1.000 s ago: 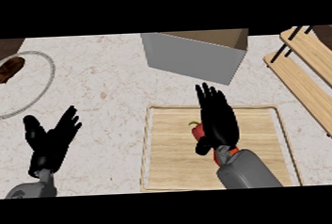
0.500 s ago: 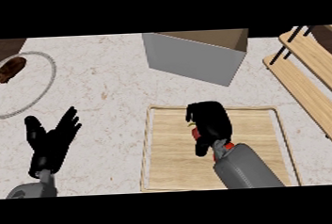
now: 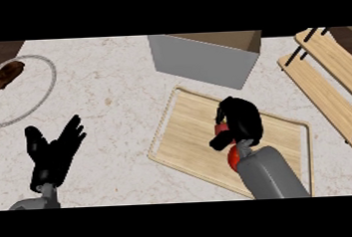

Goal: Pick the bell pepper from the tray and place it in the tiered shelf

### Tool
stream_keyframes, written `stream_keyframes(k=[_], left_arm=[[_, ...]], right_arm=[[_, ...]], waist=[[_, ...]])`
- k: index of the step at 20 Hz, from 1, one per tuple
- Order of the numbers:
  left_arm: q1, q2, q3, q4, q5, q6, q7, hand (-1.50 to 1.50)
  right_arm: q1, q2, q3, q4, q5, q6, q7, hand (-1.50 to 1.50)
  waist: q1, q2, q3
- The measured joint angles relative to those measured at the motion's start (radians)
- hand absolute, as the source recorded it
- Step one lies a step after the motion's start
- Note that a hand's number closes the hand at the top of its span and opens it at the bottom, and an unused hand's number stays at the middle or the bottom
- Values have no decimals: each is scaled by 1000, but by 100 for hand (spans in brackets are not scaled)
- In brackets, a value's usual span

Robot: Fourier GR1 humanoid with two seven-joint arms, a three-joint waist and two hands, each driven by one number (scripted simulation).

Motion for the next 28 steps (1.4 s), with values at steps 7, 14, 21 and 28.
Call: stream_keyframes(k=[7,14,21,28], left_arm=[[-12,3,-5,-2,-1,-10,0,0],[-22,-1,-6,4,-2,-10,11,0],[-12,3,2,5,-1,-12,11,0],[-8,-14,1,12,-15,4,-8,0]], right_arm=[[-176,10,-262,66,32,-210,373,150],[-457,-18,-334,119,301,-217,515,150],[-682,-49,-422,129,496,-136,587,150],[-831,-109,-534,123,587,-37,574,150]], waist=[[19,12,2],[28,6,0],[18,0,0],[8,-1,3]])
